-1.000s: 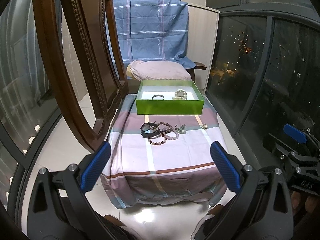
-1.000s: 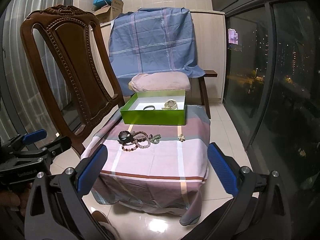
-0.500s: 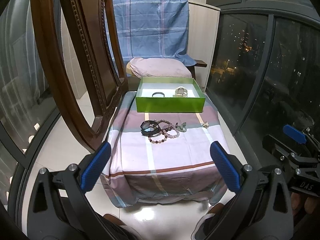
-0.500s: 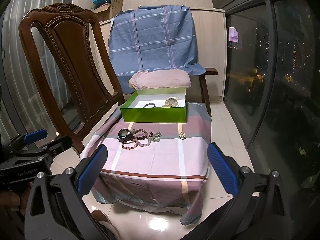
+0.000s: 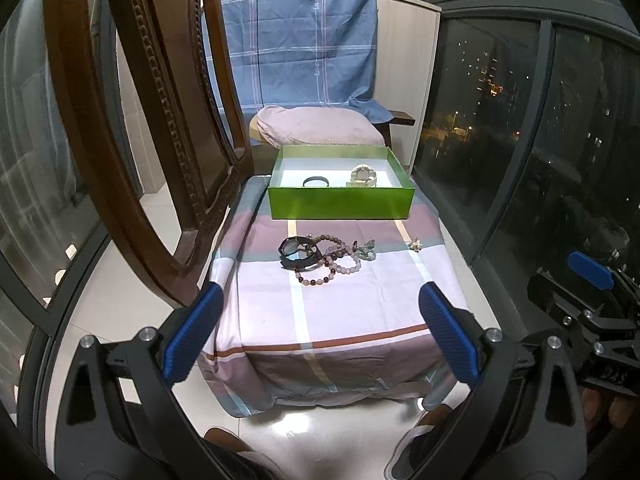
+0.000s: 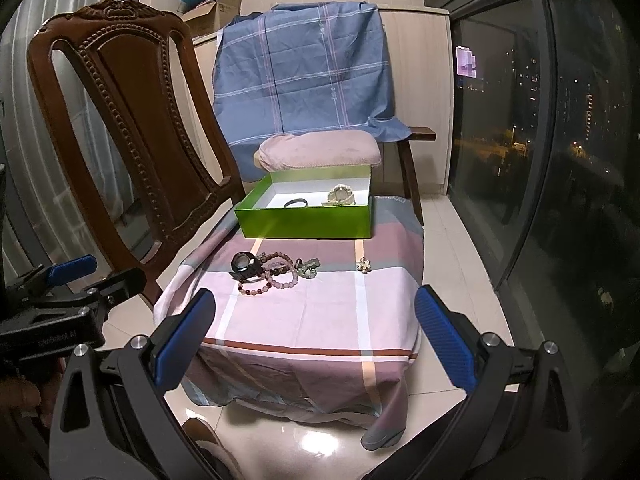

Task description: Organize jewelry

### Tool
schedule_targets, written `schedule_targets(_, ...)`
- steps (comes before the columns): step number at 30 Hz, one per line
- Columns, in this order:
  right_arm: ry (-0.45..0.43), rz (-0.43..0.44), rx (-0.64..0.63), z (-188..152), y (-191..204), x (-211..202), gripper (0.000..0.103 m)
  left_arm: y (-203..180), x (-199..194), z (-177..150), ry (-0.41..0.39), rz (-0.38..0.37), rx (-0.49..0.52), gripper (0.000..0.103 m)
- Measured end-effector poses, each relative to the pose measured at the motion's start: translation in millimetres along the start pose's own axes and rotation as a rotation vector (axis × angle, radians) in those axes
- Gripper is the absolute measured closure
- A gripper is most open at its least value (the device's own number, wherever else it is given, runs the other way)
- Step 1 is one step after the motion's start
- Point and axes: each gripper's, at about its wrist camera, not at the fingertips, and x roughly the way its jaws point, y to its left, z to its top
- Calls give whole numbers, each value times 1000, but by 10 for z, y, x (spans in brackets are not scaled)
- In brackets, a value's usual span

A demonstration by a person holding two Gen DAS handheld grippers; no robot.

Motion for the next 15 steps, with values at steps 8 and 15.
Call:
schedule_targets(8, 31, -23, 10, 29, -187, 407, 5, 110, 731, 272, 58, 15, -27, 8)
schedule_targets(15, 63, -44, 3, 55, -416, 1057, 5, 229, 1756, 339, 183, 77, -60, 14)
